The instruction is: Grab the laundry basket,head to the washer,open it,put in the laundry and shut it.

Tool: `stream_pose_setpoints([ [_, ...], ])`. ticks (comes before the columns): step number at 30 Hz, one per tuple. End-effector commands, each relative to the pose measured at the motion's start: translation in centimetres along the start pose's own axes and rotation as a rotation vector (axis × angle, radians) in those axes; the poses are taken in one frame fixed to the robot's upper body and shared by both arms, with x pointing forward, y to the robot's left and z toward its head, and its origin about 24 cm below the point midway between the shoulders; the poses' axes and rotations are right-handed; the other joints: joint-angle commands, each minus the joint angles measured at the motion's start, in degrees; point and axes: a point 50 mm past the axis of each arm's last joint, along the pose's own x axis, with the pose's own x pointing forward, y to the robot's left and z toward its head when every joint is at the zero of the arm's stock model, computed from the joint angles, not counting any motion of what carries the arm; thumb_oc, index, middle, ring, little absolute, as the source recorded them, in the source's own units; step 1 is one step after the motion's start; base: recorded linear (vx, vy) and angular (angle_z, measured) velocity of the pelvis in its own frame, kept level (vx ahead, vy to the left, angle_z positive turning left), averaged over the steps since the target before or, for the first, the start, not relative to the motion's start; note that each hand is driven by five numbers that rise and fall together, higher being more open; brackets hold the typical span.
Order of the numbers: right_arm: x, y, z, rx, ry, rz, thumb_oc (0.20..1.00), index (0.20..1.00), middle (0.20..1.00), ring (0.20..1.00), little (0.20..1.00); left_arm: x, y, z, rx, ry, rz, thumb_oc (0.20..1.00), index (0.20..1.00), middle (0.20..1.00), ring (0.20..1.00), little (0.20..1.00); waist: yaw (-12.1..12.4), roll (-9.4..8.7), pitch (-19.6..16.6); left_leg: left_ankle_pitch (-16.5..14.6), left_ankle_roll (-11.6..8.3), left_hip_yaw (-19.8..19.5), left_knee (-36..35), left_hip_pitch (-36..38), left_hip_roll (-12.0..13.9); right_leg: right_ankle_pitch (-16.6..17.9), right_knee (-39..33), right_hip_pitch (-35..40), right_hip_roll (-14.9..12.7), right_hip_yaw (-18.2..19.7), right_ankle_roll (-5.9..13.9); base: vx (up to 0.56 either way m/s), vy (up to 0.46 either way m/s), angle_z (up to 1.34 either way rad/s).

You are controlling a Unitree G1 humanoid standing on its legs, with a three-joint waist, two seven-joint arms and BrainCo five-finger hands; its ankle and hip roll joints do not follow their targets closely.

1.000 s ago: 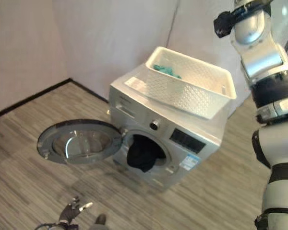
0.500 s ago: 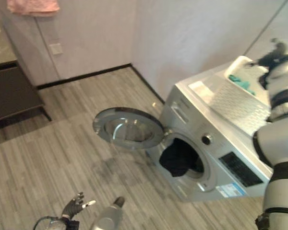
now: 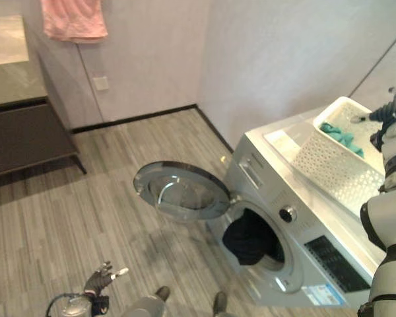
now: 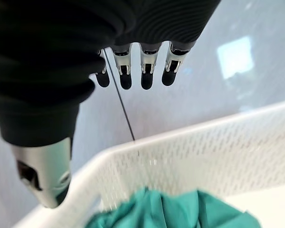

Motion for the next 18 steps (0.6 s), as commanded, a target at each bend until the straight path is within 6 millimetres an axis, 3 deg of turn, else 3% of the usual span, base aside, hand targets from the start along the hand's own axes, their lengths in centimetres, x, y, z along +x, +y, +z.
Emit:
stream_pose_setpoints([
  [1, -0.5, -6.1, 0.8, -0.036, -0.019, -0.152, 1.000, 1.000, 1.000, 1.000, 1.000, 0.1, 0.0, 1.6, 0.041, -0.079, -0.030, 1.000, 1.000, 1.000, 1.000, 1.000, 0.41, -1.46, 0.50, -3.01, 1.31, 1.30, -3.17, 4.76, 1.92, 1.48, 1.88, 1.03, -4.01, -0.91, 3.29, 0.01, -0.113, 0.04],
  [10, -0.4, -5.4, 0.4, -0.013, -0.027, -0.140, 1.000, 1.000, 1.000, 1.000, 1.000, 0.1, -0.7, 1.6, 0.062, -0.083, -0.057, 1.000, 1.000, 1.000, 1.000, 1.000, 1.65, -1.60, 0.19, -0.29, -0.12, 0.91, -7.44, 3.98, 4.64, 0.53, -0.85, 2.57, -2.96, -3.80, 2.33, 0.02, -0.054, -0.02],
  [18, -0.2, -2.9, -1.1, -0.061, 0.014, -0.038, 1.000, 1.000, 1.000, 1.000, 1.000, 0.1, -0.3, 1.2, 0.083, -0.054, -0.045, 1.000, 1.000, 1.000, 1.000, 1.000, 3.01, -2.51, 1.02, 0.02, -0.61, 0.06, -7.57, 3.01, 5.12, -0.25, -1.43, 3.60, -2.81, -5.82, 1.89, 0.03, -0.023, 0.12],
])
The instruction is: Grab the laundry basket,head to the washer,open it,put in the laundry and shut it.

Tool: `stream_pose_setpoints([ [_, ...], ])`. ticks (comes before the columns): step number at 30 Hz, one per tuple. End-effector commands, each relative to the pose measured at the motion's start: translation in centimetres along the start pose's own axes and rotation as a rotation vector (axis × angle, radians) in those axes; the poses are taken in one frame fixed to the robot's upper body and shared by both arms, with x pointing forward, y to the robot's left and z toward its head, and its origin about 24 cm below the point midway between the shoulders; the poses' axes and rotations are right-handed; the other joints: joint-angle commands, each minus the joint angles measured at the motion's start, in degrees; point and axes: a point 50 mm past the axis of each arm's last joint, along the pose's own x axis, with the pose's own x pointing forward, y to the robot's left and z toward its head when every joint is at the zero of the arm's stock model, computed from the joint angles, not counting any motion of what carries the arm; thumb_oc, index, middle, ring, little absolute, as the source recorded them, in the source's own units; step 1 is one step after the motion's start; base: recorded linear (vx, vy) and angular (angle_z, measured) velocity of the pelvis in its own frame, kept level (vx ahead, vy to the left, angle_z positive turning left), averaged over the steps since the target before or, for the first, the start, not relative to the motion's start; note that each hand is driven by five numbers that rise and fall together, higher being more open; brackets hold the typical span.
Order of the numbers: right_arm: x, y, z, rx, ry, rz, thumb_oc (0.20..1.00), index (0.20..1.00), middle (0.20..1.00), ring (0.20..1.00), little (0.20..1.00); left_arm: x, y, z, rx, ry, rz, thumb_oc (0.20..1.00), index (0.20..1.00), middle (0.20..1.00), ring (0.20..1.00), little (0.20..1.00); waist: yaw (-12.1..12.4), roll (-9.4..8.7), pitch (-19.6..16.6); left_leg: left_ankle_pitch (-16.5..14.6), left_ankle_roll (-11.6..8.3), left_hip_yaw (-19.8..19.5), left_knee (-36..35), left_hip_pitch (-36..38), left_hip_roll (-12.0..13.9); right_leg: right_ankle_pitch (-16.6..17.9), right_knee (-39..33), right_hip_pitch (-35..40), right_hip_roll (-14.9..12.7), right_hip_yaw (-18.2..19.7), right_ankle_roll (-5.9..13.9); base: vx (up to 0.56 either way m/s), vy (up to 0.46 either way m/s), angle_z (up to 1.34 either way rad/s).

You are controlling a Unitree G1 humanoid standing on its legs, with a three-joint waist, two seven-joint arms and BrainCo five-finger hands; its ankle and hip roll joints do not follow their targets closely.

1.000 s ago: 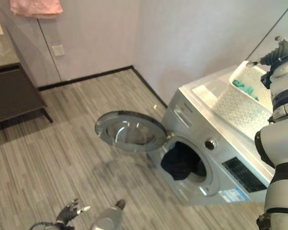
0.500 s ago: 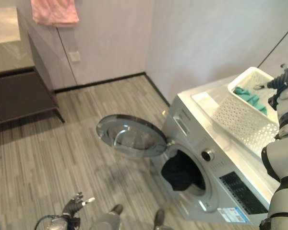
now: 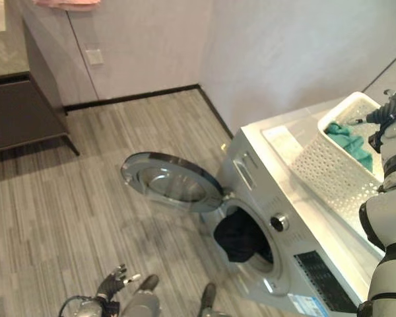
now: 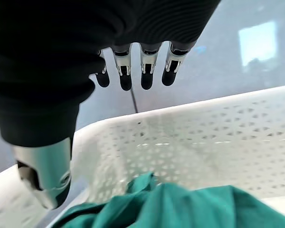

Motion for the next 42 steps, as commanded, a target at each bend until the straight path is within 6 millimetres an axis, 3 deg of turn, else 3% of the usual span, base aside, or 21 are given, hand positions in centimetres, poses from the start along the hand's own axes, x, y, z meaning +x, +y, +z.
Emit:
stream_pose_setpoints([
  [1, -0.2, -3.3, -0.8, -0.058, 0.017, -0.056, 1.000, 1.000, 1.000, 1.000, 1.000, 0.2, 1.6, 1.2, 0.058, -0.039, 0.023, 1.000, 1.000, 1.000, 1.000, 1.000, 1.41, -0.75, 1.05, 0.28, 2.38, 1.76, -3.47, 2.94, 1.19, -4.11, 4.38, 1.36, -5.91, -1.45, 4.63, 0.01, -0.019, 0.13],
  [7, -0.2, -1.9, -2.0, -0.125, 0.045, 0.018, 1.000, 1.000, 1.000, 1.000, 1.000, 0.4, 1.3, 1.2, 0.048, -0.029, 0.011, 1.000, 1.000, 1.000, 1.000, 1.000, 2.15, -1.75, 2.33, 0.62, 2.11, 1.67, -3.54, 1.66, 1.59, -4.12, 3.85, 1.02, -5.55, -1.95, 4.50, 0.01, -0.010, 0.08],
  [21, -0.5, -0.8, -4.4, -0.191, 0.086, 0.142, 1.000, 1.000, 1.000, 1.000, 1.000, 0.6, 1.7, 1.1, -0.076, -0.025, 0.058, 1.000, 1.000, 1.000, 1.000, 1.000, 2.48, -1.96, 3.26, 1.62, 1.23, 2.11, -5.14, 0.82, 3.09, -4.64, 3.71, -0.32, -4.50, -2.15, 3.97, 0.00, -0.011, 0.00],
  [22, -0.7, 0.4, -5.1, -0.272, 0.102, 0.218, 1.000, 1.000, 1.000, 1.000, 1.000, 0.5, 1.7, 1.0, -0.105, -0.023, 0.059, 1.000, 1.000, 1.000, 1.000, 1.000, 2.64, -1.98, 3.53, 2.00, 0.91, 2.04, -5.58, 0.67, 3.47, -4.81, 3.53, -0.49, -4.18, -2.34, 3.84, 0.02, -0.045, 0.01],
  [27, -1.1, 2.4, -5.8, -0.315, 0.095, 0.369, 1.000, 1.000, 1.000, 1.000, 1.000, 0.5, 1.4, 0.9, -0.156, -0.027, 0.054, 1.000, 1.000, 1.000, 1.000, 1.000, 2.56, -1.81, 4.10, 2.74, 0.38, 2.12, -6.44, 0.18, 4.09, -5.00, 3.44, -1.17, -3.77, -2.47, 3.70, 0.00, -0.048, 0.00],
  [33, -1.5, 3.8, -7.0, -0.318, 0.139, 0.452, 1.000, 1.000, 1.000, 1.000, 1.000, 0.6, 1.2, 0.8, -0.176, -0.024, 0.041, 1.000, 1.000, 1.000, 1.000, 1.000, 2.58, -1.25, 4.77, 3.52, -0.04, 2.15, -7.12, -0.33, 4.59, -5.09, 3.30, -1.62, -3.46, -2.50, 3.59, 0.00, -0.034, 0.00],
  [39, -1.4, 4.6, -6.5, -0.251, 0.119, 0.472, 1.000, 1.000, 1.000, 1.000, 1.000, 0.7, 1.1, 0.8, -0.189, -0.020, 0.046, 1.000, 1.000, 1.000, 1.000, 1.000, 2.21, -0.93, 4.80, 4.08, -0.18, 2.56, -7.84, -0.33, 5.00, -5.03, 2.84, -1.94, -3.03, -1.94, 3.55, 0.00, -0.003, -0.01],
  [40, -1.4, 4.7, -6.5, -0.224, 0.114, 0.463, 0.871, 0.871, 0.871, 0.871, 0.871, 0.8, 1.1, 0.9, -0.195, -0.023, 0.050, 1.000, 1.000, 1.000, 1.000, 1.000, 2.05, -0.83, 4.62, 4.19, -0.19, 2.63, -8.15, -0.09, 5.04, -5.03, 2.70, -1.85, -2.93, -1.82, 3.55, 0.00, -0.008, -0.03],
  [41, -1.4, 4.7, -6.5, -0.224, 0.114, 0.464, 0.507, 0.507, 0.507, 0.507, 0.507, 0.8, 1.1, 0.9, -0.194, -0.023, 0.050, 1.000, 1.000, 1.000, 1.000, 1.000, 2.07, -0.85, 4.62, 4.20, -0.19, 2.63, -8.18, -0.07, 5.04, -5.03, 2.69, -1.84, -2.93, -1.82, 3.55, 0.00, 0.000, 0.00],
  [42, -1.3, 4.5, -6.4, -0.204, 0.112, 0.451, 0.200, 0.200, 0.200, 0.200, 0.200, 0.7, 1.1, 1.0, -0.196, -0.026, 0.051, 1.000, 1.000, 1.000, 1.000, 1.000, 1.99, -0.84, 4.50, 4.27, -0.20, 2.72, -8.34, 0.03, 5.02, -5.05, 2.65, -1.76, -2.91, -1.85, 3.56, 0.00, 0.000, 0.00],
])
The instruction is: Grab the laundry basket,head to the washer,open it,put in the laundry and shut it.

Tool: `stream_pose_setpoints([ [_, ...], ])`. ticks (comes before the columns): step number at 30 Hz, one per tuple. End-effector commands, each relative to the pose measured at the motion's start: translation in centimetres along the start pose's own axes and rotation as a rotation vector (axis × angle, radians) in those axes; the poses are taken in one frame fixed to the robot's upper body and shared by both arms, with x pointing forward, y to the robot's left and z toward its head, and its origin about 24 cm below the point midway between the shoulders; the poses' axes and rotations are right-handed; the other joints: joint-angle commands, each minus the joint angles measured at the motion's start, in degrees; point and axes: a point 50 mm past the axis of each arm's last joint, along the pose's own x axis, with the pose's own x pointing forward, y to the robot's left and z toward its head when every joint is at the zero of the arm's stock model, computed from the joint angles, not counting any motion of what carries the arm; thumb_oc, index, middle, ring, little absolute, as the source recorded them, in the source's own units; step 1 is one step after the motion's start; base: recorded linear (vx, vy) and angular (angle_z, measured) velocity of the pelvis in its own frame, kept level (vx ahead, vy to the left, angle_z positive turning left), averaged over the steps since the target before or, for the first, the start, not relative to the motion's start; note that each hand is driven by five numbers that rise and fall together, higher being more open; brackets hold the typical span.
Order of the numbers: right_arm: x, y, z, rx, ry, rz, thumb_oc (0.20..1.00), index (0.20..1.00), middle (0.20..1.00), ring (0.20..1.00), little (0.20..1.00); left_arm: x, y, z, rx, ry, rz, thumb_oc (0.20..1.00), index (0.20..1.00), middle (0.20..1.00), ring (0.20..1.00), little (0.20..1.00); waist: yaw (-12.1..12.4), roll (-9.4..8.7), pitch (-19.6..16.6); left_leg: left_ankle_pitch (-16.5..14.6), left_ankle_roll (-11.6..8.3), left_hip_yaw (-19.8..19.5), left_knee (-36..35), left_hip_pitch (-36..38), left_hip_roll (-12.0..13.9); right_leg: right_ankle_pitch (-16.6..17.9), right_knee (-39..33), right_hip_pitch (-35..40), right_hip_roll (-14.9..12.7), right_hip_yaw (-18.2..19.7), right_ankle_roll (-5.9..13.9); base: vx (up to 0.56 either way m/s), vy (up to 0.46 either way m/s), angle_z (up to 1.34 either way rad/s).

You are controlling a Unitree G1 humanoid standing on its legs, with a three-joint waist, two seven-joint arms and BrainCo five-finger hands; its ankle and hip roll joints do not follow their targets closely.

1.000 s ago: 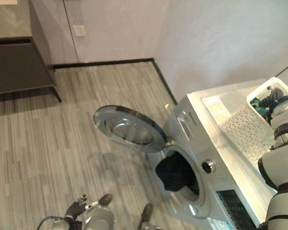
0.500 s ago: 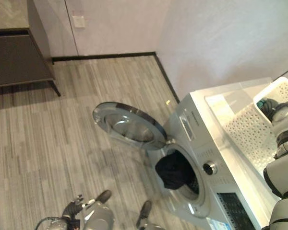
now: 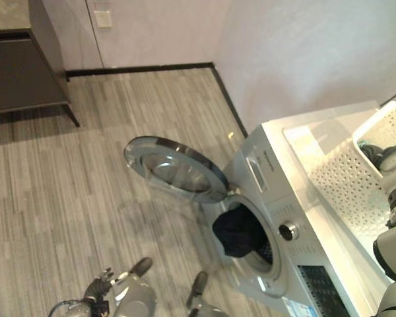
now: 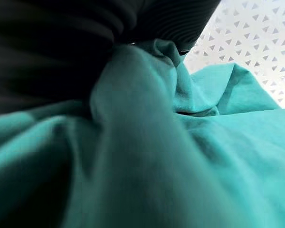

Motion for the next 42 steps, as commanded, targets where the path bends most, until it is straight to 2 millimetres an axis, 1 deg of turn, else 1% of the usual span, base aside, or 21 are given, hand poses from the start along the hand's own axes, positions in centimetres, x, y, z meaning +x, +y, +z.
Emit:
stream_pose_setpoints([
  [1, -0.3, -0.6, -1.0, 0.012, 0.046, -0.030, 0.200, 0.200, 0.200, 0.200, 0.200, 0.6, -1.3, 1.2, -0.033, -0.051, -0.030, 1.000, 1.000, 1.000, 1.000, 1.000, 0.35, 2.60, 3.25, 4.20, 0.57, 3.79, -8.24, 5.51, 4.11, -4.89, 2.58, 3.38, -3.52, -0.69, 3.90, 0.00, 0.000, 0.00],
  [3, -0.5, -1.7, -0.5, 0.057, 0.010, -0.089, 0.200, 0.200, 0.200, 0.200, 0.200, 0.6, -1.4, 1.1, -0.034, -0.049, -0.027, 1.000, 1.000, 1.000, 1.000, 1.000, 0.05, 2.56, 2.93, 4.14, 0.66, 4.03, -8.34, 5.78, 4.15, -4.91, 2.47, 3.60, -3.48, -0.58, 3.94, 0.00, 0.000, 0.00],
  [8, -2.0, -5.8, 0.8, 0.244, -0.092, -0.384, 0.200, 0.200, 0.200, 0.200, 0.200, 0.7, -1.2, 1.0, -0.024, -0.047, 0.004, 1.000, 1.000, 1.000, 1.000, 1.000, -0.68, 2.34, 2.02, 3.57, 0.94, 4.72, -8.36, 6.88, 4.19, -4.85, 2.25, 4.51, -3.48, -0.24, 4.15, 0.01, 0.015, -0.06],
  [9, -2.0, -5.8, 0.8, 0.244, -0.093, -0.385, 0.200, 0.200, 0.200, 0.200, 0.200, 0.7, -1.2, 1.1, -0.024, -0.047, 0.005, 1.000, 1.000, 1.000, 1.000, 1.000, -0.66, 2.32, 2.08, 3.55, 0.94, 4.74, -8.36, 6.94, 4.19, -4.85, 2.24, 4.56, -3.47, -0.22, 4.15, 0.02, 0.047, -0.13],
  [11, -3.7, -8.7, 2.0, 0.374, -0.206, -0.618, 0.200, 0.200, 0.200, 0.200, 0.200, 0.8, -1.0, 1.4, 0.017, -0.059, 0.035, 1.000, 1.000, 1.000, 1.000, 1.000, -1.56, 2.23, 0.77, 2.44, 1.36, 5.00, -7.99, 8.20, 3.98, -5.08, 2.43, 5.47, -3.76, -0.07, 4.44, 0.04, 0.067, -0.07],
  [14, -4.7, -10.2, 1.6, 0.388, -0.207, -0.705, 0.200, 0.200, 0.200, 0.200, 0.200, 0.7, -0.6, 1.5, 0.037, -0.067, 0.046, 1.000, 1.000, 1.000, 1.000, 1.000, -1.77, 2.03, -0.03, 1.77, 1.58, 4.93, -7.77, 8.78, 3.79, -5.15, 2.55, 6.00, -3.94, -0.22, 4.59, 0.02, 0.027, -0.02],
  [15, -5.8, -11.7, 1.9, 0.376, -0.223, -0.788, 0.200, 0.200, 0.200, 0.200, 0.200, 0.6, -0.1, 1.7, 0.049, -0.075, 0.060, 1.000, 1.000, 1.000, 1.000, 1.000, -2.18, 1.75, -0.85, 1.08, 1.85, 5.00, -7.38, 9.34, 3.58, -5.23, 2.69, 6.53, -4.16, -0.13, 4.69, 0.02, 0.042, 0.00],
  [17, -6.5, -12.4, 2.2, 0.374, -0.237, -0.834, 0.200, 0.200, 0.200, 0.200, 0.200, 0.6, 0.0, 1.6, 0.050, -0.074, 0.065, 1.000, 1.000, 1.000, 1.000, 1.000, -2.37, 1.78, -1.18, 0.79, 1.98, 4.99, -7.18, 9.62, 3.45, -5.25, 2.74, 6.82, -4.23, -0.08, 4.73, 0.03, 0.052, 0.01],
  [18, -8.3, -14.3, 2.3, 0.370, -0.255, -0.969, 0.200, 0.200, 0.200, 0.200, 0.200, 0.6, 0.2, 1.6, 0.066, -0.074, 0.077, 1.000, 1.000, 1.000, 1.000, 1.000, -2.86, 1.65, -2.14, 0.15, 2.26, 4.79, -6.82, 10.32, 3.23, -5.35, 2.88, 7.40, -4.50, -0.07, 4.78, 0.04, 0.055, 0.00],
  [19, -8.3, -14.3, 2.3, 0.370, -0.254, -0.970, 0.200, 0.200, 0.200, 0.200, 0.200, 0.6, 0.2, 1.6, 0.067, -0.074, 0.076, 1.000, 1.000, 1.000, 1.000, 1.000, -2.86, 1.67, -2.09, 0.11, 2.27, 4.77, -6.78, 10.35, 3.22, -5.36, 2.88, 7.46, -4.50, -0.09, 4.78, 0.04, 0.065, -0.01],
  [20, -9.5, -15.4, 2.5, 0.401, -0.290, -1.048, 0.200, 0.200, 0.200, 0.200, 0.200, 0.6, 0.3, 1.6, 0.070, -0.071, 0.085, 1.000, 1.000, 1.000, 1.000, 1.000, -3.16, 1.69, -2.53, -0.19, 2.47, 4.67, -6.60, 10.60, 3.07, -5.46, 2.96, 7.79, -4.61, -0.14, 4.81, 0.02, 0.072, -0.01],
  [21, -11.9, -17.2, 2.9, 0.451, -0.360, -1.166, 0.200, 0.200, 0.200, 0.200, 0.200, 0.5, 0.4, 1.5, 0.078, -0.068, 0.094, 1.000, 1.000, 1.000, 1.000, 1.000, -3.76, 1.66, -3.32, -0.73, 2.69, 4.67, -6.26, 10.94, 2.69, -5.62, 3.10, 8.22, -4.78, -0.17, 4.81, 0.02, 0.073, 0.00],
  [23, -11.9, -17.1, 2.9, 0.451, -0.358, -1.167, 0.200, 0.200, 0.200, 0.200, 0.200, 0.5, 0.4, 1.5, 0.079, -0.068, 0.095, 1.000, 1.000, 1.000, 1.000, 1.000, -3.74, 1.63, -3.25, -0.80, 2.70, 4.62, -6.17, 10.95, 2.67, -5.65, 3.11, 8.29, -4.79, -0.22, 4.82, 0.02, 0.063, 0.00],
  [24, -15.7, -19.0, 2.9, 0.388, -0.412, -1.365, 0.200, 0.200, 0.200, 0.200, 0.200, 0.4, 0.2, 1.6, 0.081, -0.081, 0.086, 1.000, 1.000, 1.000, 1.000, 1.000, -4.91, 2.04, -4.58, -1.71, 3.05, 4.67, -5.66, 11.52, 2.39, -5.78, 3.40, 8.75, -5.26, -0.35, 5.00, 0.04, 0.079, 0.01],
  [25, -15.6, -18.9, 2.8, 0.388, -0.409, -1.366, 0.200, 0.200, 0.200, 0.200, 0.200, 0.4, 0.2, 1.6, 0.083, -0.081, 0.086, 1.000, 1.000, 1.000, 1.000, 1.000, -4.87, 2.00, -4.57, -1.76, 3.06, 4.63, -5.60, 11.52, 2.39, -5.80, 3.42, 8.78, -5.25, -0.39, 5.02, 0.04, 0.103, 0.02],
  [27, -18.2, -19.7, 2.1, 0.380, -0.442, -1.506, 0.200, 0.200, 0.200, 0.200, 0.200, 0.3, 0.1, 2.1, 0.091, -0.106, 0.079, 1.000, 1.000, 1.000, 1.000, 1.000, -5.85, 2.44, -5.32, -2.43, 3.54, 4.93, -5.33, 12.04, 2.09, -5.73, 3.74, 9.04, -5.63, -0.14, 5.19, 0.01, 0.068, 0.00],
  [29, -18.2, -19.6, 2.0, 0.380, -0.440, -1.506, 0.200, 0.200, 0.200, 0.200, 0.200, 0.3, 0.2, 2.1, 0.094, -0.106, 0.079, 1.000, 1.000, 1.000, 1.000, 1.000, -5.77, 2.35, -5.30, -2.47, 3.56, 4.92, -5.29, 12.05, 2.09, -5.74, 3.76, 9.06, -5.63, -0.14, 5.20, 0.00, 0.049, -0.04],
  [30, -19.6, -20.0, 1.3, 0.387, -0.451, -1.579, 0.200, 0.200, 0.200, 0.200, 0.200, 0.2, 0.3, 2.4, 0.095, -0.125, 0.077, 1.000, 1.000, 1.000, 1.000, 1.000, -6.45, 2.50, -5.80, -2.82, 3.83, 5.20, -5.11, 12.37, 1.82, -5.66, 3.95, 9.19, -5.89, 0.18, 5.34, 0.00, 0.078, -0.07],
  [34, -22.2, -20.2, 0.4, 0.321, -0.469, -1.689, 0.200, 0.200, 0.200, 0.200, 0.200, -0.1, 0.6, 3.6, 0.088, -0.195, 0.074, 1.000, 1.000, 1.000, 1.000, 1.000, -8.54, 3.13, -6.43, -3.64, 4.83, 6.65, -4.82, 13.38, 0.86, -4.73, 4.43, 8.66, -6.87, 1.63, 6.08, -0.01, 0.104, -0.13],
  [37, -23.0, -20.1, -0.3, 0.303, -0.460, -1.726, 0.200, 0.200, 0.200, 0.200, 0.200, -0.4, 1.2, 4.0, 0.093, -0.214, 0.080, 1.000, 1.000, 1.000, 1.000, 1.000, -9.01, 2.90, -6.25, -3.44, 5.13, 7.51, -4.42, 13.41, 0.12, -3.72, 4.80, 7.94, -7.58, 2.60, 6.52, -0.05, 0.087, -0.32],
  [42, -25.0, -20.3, -1.4, 0.271, -0.446, -1.800, 0.200, 0.200, 0.200, 0.200, 0.200, -0.7, 2.3, 3.4, 0.091, -0.197, 0.110, 1.000, 1.000, 1.000, 1.000, 1.000, -10.59, 2.96, -6.57, -3.95, 5.77, 9.85, -4.57, 14.68, -0.70, -2.81, 5.23, 7.15, -8.20, 4.66, 7.08, -0.02, 0.091, -0.26],
])
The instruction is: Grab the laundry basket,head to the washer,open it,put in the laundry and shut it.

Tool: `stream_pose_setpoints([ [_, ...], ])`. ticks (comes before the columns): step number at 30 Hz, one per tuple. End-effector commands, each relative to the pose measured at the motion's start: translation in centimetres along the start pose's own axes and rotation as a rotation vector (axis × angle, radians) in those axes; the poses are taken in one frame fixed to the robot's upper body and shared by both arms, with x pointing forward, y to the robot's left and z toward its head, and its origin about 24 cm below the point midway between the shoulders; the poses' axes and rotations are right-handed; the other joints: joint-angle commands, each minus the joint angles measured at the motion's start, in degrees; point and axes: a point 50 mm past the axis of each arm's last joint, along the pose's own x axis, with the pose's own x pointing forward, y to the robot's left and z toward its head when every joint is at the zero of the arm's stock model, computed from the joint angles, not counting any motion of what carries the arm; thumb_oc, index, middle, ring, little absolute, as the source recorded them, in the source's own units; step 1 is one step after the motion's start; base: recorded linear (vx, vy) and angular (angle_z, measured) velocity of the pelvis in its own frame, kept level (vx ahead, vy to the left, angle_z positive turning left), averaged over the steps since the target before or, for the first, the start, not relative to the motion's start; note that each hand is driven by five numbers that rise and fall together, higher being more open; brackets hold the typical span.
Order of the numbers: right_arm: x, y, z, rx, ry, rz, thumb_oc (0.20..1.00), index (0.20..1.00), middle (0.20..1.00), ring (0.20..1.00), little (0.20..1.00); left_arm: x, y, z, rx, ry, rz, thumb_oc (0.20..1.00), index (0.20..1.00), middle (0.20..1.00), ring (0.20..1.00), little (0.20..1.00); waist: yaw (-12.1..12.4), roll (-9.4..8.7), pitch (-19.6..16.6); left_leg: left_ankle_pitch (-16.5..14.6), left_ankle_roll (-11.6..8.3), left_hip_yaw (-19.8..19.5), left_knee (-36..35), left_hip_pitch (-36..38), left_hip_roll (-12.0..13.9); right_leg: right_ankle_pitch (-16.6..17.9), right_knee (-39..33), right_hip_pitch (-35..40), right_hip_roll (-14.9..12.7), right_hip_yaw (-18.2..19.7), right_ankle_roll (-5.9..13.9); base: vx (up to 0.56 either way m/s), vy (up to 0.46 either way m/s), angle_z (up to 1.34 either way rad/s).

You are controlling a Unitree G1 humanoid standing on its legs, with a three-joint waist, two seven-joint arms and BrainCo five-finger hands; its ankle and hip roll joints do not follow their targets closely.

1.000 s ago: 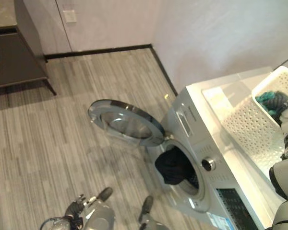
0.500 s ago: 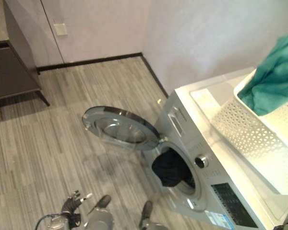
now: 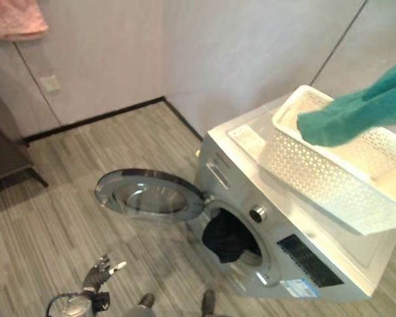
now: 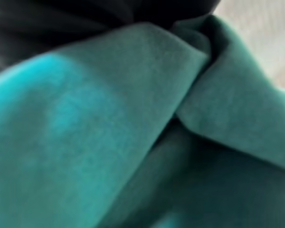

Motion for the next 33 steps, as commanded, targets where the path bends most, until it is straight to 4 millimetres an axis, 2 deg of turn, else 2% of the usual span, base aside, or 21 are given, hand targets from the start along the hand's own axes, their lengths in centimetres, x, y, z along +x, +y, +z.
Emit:
stream_pose_setpoints([
  [1, 2.7, -5.3, 1.7, -0.033, -0.086, -0.193, 0.200, 0.200, 0.200, 0.200, 0.200, 0.0, 2.0, 0.5, 0.075, -0.029, 0.026, 1.000, 1.000, 1.000, 1.000, 1.000, 0.43, -1.65, -2.14, -2.63, 2.79, 2.36, -4.49, 5.07, 1.17, -2.78, 5.24, 0.93, -6.06, -2.07, 5.76, -0.01, 0.066, -0.31],
  [3, 2.9, -6.4, 1.4, -0.061, -0.083, -0.210, 0.200, 0.200, 0.200, 0.200, 0.200, -0.3, 2.5, -0.2, 0.060, -0.002, 0.053, 1.000, 1.000, 1.000, 1.000, 1.000, -0.60, -1.56, -2.48, -2.79, 3.00, 3.75, -4.85, 5.72, 0.96, -2.30, 5.24, 0.68, -6.21, -1.30, 6.11, -0.01, 0.078, -0.27],
  [5, 2.9, -6.6, 1.2, -0.082, -0.082, -0.210, 0.200, 0.200, 0.200, 0.200, 0.200, -0.4, 2.5, -0.5, 0.049, 0.011, 0.061, 1.000, 1.000, 1.000, 1.000, 1.000, -0.96, -1.50, -2.56, -2.85, 3.07, 4.22, -4.92, 6.03, 0.84, -2.08, 5.27, 0.55, -6.27, -0.92, 6.22, 0.00, 0.059, -0.24],
  [6, 2.6, -6.6, 0.9, -0.108, -0.084, -0.202, 0.200, 0.200, 0.200, 0.200, 0.200, -0.6, 2.6, -1.4, 0.023, 0.041, 0.076, 1.000, 1.000, 1.000, 1.000, 1.000, -1.64, -1.28, -2.80, -3.03, 3.25, 4.88, -5.03, 6.40, 0.79, -1.94, 5.30, 0.50, -6.34, -0.56, 6.34, 0.00, 0.049, -0.23],
  [13, 0.8, -6.1, -1.6, -0.121, -0.027, -0.162, 0.200, 0.200, 0.200, 0.200, 0.200, -0.8, 2.9, -2.4, -0.046, 0.082, 0.112, 1.000, 1.000, 1.000, 1.000, 1.000, -1.95, -2.06, -2.59, -3.40, 3.61, 6.45, -4.96, 7.23, 0.85, -1.49, 5.46, 0.09, -6.13, 0.51, 6.47, 0.00, 0.019, -0.14],
  [15, -1.7, -4.2, -3.1, -0.088, 0.001, -0.100, 0.200, 0.200, 0.200, 0.200, 0.200, -0.8, 2.3, -2.9, -0.060, 0.108, 0.119, 1.000, 1.000, 1.000, 1.000, 1.000, -2.54, -1.97, -2.50, -3.57, 3.70, 7.22, -4.86, 7.59, 1.08, -1.56, 5.24, 0.17, -6.01, 0.89, 6.34, 0.00, 0.001, -0.19],
  [16, -1.9, -4.3, -3.3, -0.090, 0.005, -0.100, 0.200, 0.200, 0.200, 0.200, 0.200, -0.8, 2.4, -2.9, -0.056, 0.107, 0.120, 1.000, 1.000, 1.000, 1.000, 1.000, -2.41, -2.15, -2.49, -3.58, 3.69, 7.21, -4.89, 7.61, 1.13, -1.56, 5.23, 0.18, -5.98, 0.87, 6.33, 0.00, -0.013, -0.15],
  [18, -4.3, -3.4, -4.1, -0.069, 0.012, -0.066, 0.200, 0.200, 0.200, 0.200, 0.200, -0.7, 2.0, -2.8, -0.055, 0.105, 0.112, 1.000, 1.000, 1.000, 1.000, 1.000, -2.15, -2.15, -2.31, -3.67, 3.82, 7.44, -5.02, 7.86, 1.27, -1.75, 5.10, 0.25, -5.84, 1.02, 6.26, 0.00, -0.017, -0.08],
  [19, -6.2, -2.4, -3.8, -0.020, -0.008, -0.055, 0.200, 0.200, 0.200, 0.200, 0.200, -0.6, 1.5, -2.9, -0.051, 0.108, 0.103, 1.000, 1.000, 1.000, 1.000, 1.000, -2.33, -1.66, -2.17, -3.76, 4.00, 7.75, -5.12, 8.15, 1.38, -1.95, 5.10, 0.24, -5.74, 1.27, 6.22, 0.00, -0.017, -0.05],
  [20, -6.5, -2.5, -3.9, -0.023, -0.003, -0.055, 0.200, 0.200, 0.200, 0.200, 0.200, -0.6, 1.7, -2.8, -0.046, 0.107, 0.105, 1.000, 1.000, 1.000, 1.000, 1.000, -2.15, -1.90, -2.12, -3.77, 3.99, 7.81, -5.17, 8.26, 1.43, -1.98, 5.13, 0.28, -5.70, 1.32, 6.21, 0.00, -0.014, -0.09],
  [21, -7.7, -2.1, -3.3, 0.019, -0.029, -0.061, 0.200, 0.200, 0.200, 0.200, 0.200, -0.6, 1.3, -2.9, -0.033, 0.108, 0.093, 1.000, 1.000, 1.000, 1.000, 1.000, -2.41, -1.45, -2.01, -3.83, 4.19, 8.12, -5.48, 8.62, 1.48, -1.97, 5.23, 0.08, -5.62, 1.55, 6.21, 0.00, -0.004, -0.14],
  [23, -8.3, -2.0, -3.1, 0.021, -0.041, -0.059, 0.200, 0.200, 0.200, 0.200, 0.200, -0.6, 1.3, -2.8, -0.026, 0.101, 0.091, 1.000, 1.000, 1.000, 1.000, 1.000, -2.28, -1.37, -1.89, -3.75, 4.24, 8.26, -5.73, 8.79, 1.52, -1.95, 5.26, -0.04, -5.57, 1.69, 6.24, -0.01, -0.001, -0.12],
  [25, -10.4, -1.3, -1.7, 0.080, -0.086, -0.034, 0.200, 0.200, 0.200, 0.200, 0.200, -0.5, 1.2, -2.2, -0.023, 0.076, 0.089, 1.000, 1.000, 1.000, 1.000, 1.000, -2.47, -1.10, -1.90, -3.14, 4.34, 8.90, -6.42, 9.04, 1.45, -1.65, 5.12, -0.41, -5.69, 2.06, 6.14, -0.02, -0.004, -0.02],
  [26, -10.5, -1.3, -1.7, 0.080, -0.084, -0.032, 0.200, 0.200, 0.200, 0.200, 0.200, -0.5, 1.3, -2.2, -0.021, 0.076, 0.091, 1.000, 1.000, 1.000, 1.000, 1.000, -2.45, -1.15, -2.03, -3.38, 4.40, 8.97, -6.57, 9.22, 1.58, -1.92, 5.05, -0.28, -5.59, 2.03, 6.16, -0.05, -0.014, -0.04],
  [27, -11.8, -0.8, -0.6, 0.122, -0.129, 0.009, 0.200, 0.200, 0.200, 0.200, 0.200, -0.3, 1.2, -1.3, 0.007, 0.034, 0.085, 1.000, 1.000, 1.000, 1.000, 1.000, -2.59, -0.96, -1.95, -2.85, 4.41, 9.24, -6.73, 9.12, 1.50, -1.56, 4.96, -0.58, -5.83, 2.15, 6.07, 0.01, -0.007, -0.06],
  [28, -11.9, -0.9, -0.6, 0.122, -0.127, 0.011, 0.200, 0.200, 0.200, 0.200, 0.200, -0.3, 1.3, -1.3, 0.009, 0.035, 0.087, 1.000, 1.000, 1.000, 1.000, 1.000, -2.59, -0.96, -2.09, -3.12, 4.46, 9.29, -6.86, 9.32, 1.67, -1.84, 4.89, -0.41, -5.69, 2.10, 6.07, -0.03, -0.023, -0.04],
  [29, -13.7, -0.2, 0.8, 0.187, -0.168, 0.083, 0.200, 0.200, 0.200, 0.200, 0.200, -0.1, 1.2, 0.1, 0.065, -0.031, 0.070, 1.000, 1.000, 1.000, 1.000, 1.000, -2.77, -0.82, -2.03, -2.94, 4.52, 9.53, -7.11, 9.44, 1.77, -1.85, 4.81, -0.41, -5.67, 2.25, 6.00, 0.00, 0.000, 0.00],
  [30, -14.4, 0.0, 1.4, 0.226, -0.186, 0.110, 0.200, 0.200, 0.200, 0.200, 0.200, 0.0, 1.0, 1.0, 0.100, -0.075, 0.055, 1.000, 1.000, 1.000, 1.000, 1.000, -2.86, -0.73, -1.87, -2.62, 4.49, 9.59, -7.09, 9.34, 1.69, -1.66, 4.85, -0.55, -5.74, 2.35, 5.96, 0.00, 0.000, 0.00],
  [31, -14.5, 0.0, 1.4, 0.226, -0.184, 0.112, 0.200, 0.200, 0.200, 0.200, 0.200, 0.0, 1.1, 1.0, 0.102, -0.074, 0.057, 1.000, 1.000, 1.000, 1.000, 1.000, -2.85, -0.73, -1.99, -2.88, 4.53, 9.64, -7.21, 9.55, 1.84, -1.94, 4.79, -0.38, -5.62, 2.30, 5.97, 0.00, 0.000, 0.00],
  [32, -15.5, 0.3, 2.1, 0.267, -0.206, 0.161, 0.200, 0.200, 0.200, 0.200, 0.200, -0.1, 0.9, 2.4, 0.150, -0.143, 0.036, 1.000, 1.000, 1.000, 1.000, 1.000, -2.94, -0.66, -1.94, -2.78, 4.54, 9.70, -7.31, 9.60, 1.85, -2.01, 4.74, -0.40, -5.57, 2.38, 5.95, -0.04, -0.023, -0.04],
  [33, -16.9, 0.8, 3.9, 0.387, -0.258, 0.240, 0.200, 0.200, 0.200, 0.200, 0.200, -0.3, 0.3, 5.2, 0.270, -0.284, -0.022, 1.000, 1.000, 1.000, 1.000, 1.000, -3.20, -0.41, -1.53, -2.31, 4.45, 9.91, -7.21, 9.36, 1.81, -1.67, 4.80, -0.68, -5.68, 2.62, 5.92, -0.07, -0.023, -0.06],
])
